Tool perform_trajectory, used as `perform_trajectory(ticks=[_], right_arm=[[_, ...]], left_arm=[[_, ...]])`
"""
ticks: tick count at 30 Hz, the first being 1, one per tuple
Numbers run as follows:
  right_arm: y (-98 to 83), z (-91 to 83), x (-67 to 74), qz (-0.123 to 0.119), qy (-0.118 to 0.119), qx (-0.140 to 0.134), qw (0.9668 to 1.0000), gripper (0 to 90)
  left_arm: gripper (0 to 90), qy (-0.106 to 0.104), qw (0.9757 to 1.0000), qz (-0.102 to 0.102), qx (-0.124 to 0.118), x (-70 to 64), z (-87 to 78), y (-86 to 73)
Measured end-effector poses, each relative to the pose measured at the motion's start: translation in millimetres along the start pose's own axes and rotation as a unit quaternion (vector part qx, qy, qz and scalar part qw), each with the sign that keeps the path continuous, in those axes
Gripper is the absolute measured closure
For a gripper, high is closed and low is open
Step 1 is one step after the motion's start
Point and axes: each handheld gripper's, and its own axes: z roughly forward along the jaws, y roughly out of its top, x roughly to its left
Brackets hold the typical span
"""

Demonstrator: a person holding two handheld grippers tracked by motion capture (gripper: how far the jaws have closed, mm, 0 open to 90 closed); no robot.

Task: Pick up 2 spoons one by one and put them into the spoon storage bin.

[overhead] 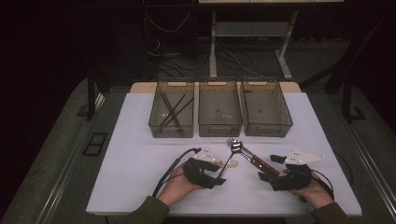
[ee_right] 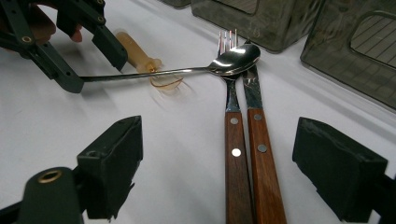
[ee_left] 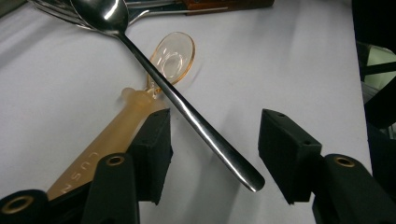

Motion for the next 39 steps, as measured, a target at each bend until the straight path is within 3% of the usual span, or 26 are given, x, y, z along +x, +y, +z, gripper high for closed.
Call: perform_trajectory(ticks=[14, 19, 30, 39], right_arm=[[0.4, 0.4, 1.0, -0.001, -0.002, 0.001, 1.0, 16.4], [0.3, 0.4, 1.1, -0.001, -0.002, 0.001, 1.0, 16.4], [0.4, 0.6, 1.1, -0.001, -0.001, 0.0, 1.0, 16.4], [0.5, 0.5, 1.2, -0.001, 0.001, 0.0, 1.0, 16.4]], left_arm=[[61.7, 0.014, 0.9998, -0.005, 0.01, -0.6, 1.0, -1.1], [66.1, 0.018, 0.9996, -0.018, 0.011, 0.1, 0.1, -1.3], [76.2, 0.053, 0.9975, -0.043, 0.015, 2.5, -5.0, -2.3], [80.1, 0.065, 0.9969, -0.039, 0.021, 2.3, -6.2, -2.2]])
